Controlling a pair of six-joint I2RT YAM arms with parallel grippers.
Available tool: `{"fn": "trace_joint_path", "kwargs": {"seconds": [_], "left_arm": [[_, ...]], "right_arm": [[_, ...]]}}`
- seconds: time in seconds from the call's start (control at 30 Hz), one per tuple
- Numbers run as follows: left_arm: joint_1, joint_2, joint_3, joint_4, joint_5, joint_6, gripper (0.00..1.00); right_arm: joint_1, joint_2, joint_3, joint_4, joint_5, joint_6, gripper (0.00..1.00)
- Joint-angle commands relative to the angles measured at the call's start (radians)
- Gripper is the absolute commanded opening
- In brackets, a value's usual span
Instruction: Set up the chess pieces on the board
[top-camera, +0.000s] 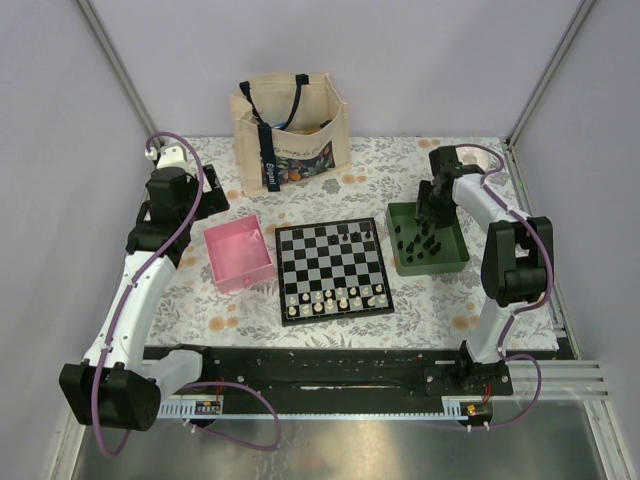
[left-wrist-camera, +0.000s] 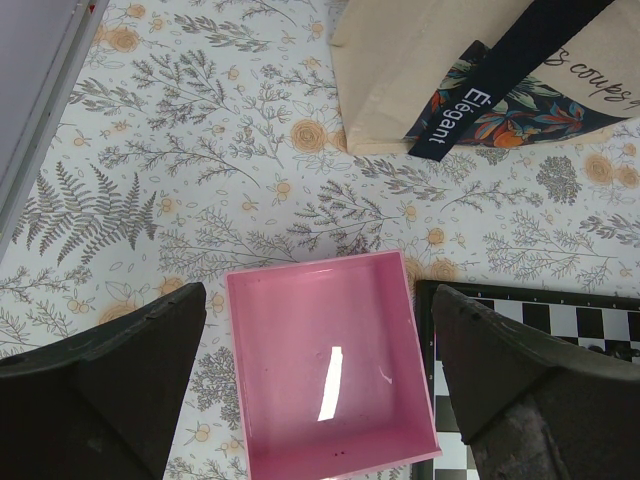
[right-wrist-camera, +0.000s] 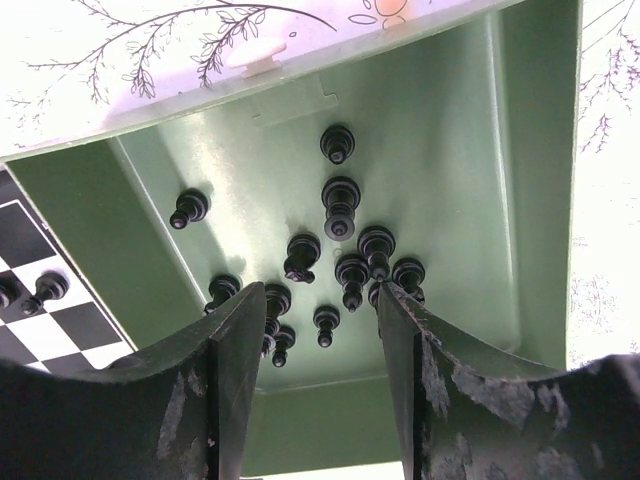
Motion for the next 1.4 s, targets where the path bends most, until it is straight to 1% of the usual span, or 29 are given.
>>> {"fn": "trace_joint_path", "kwargs": {"seconds": [0.0, 0.57, 0.63, 0.7, 0.83, 0.9, 1.37], "left_arm": [[0.002, -0.009, 0.012, 0.028, 0.003, 0.014, 0.99], [0.001, -0.009, 0.012, 0.030, 0.007, 0.012, 0.99], [0.002, -0.009, 0.012, 0.028, 0.005, 0.012, 0.99], [0.004, -0.012, 0.009, 0.028, 0.003, 0.012, 0.99], [0.002, -0.012, 0.009, 0.028, 0.005, 0.012, 0.99], [0.004, -0.012, 0.012, 0.028, 0.007, 0.012, 0.99], [0.004, -0.012, 0.010, 0.030, 0.005, 0.012, 0.99]], "right_arm": [[-0.006, 0.017, 0.020, 0.020, 0.000, -0.008, 0.57], [-0.006, 0.048, 0.028, 0.020, 0.007, -0.015, 0.53], [-0.006, 0.054, 0.031, 0.020, 0.012, -0.017, 0.51], [-0.006, 0.065, 0.037, 0.020, 0.006, -0.018, 0.47], [-0.006, 0.086, 0.048, 0.020, 0.003, -0.018, 0.46], [-0.006, 0.092, 0.053, 0.020, 0.000, -0.018, 0.44], [-0.009, 0.106, 0.057, 0.048, 0.020, -0.018, 0.42]]}}
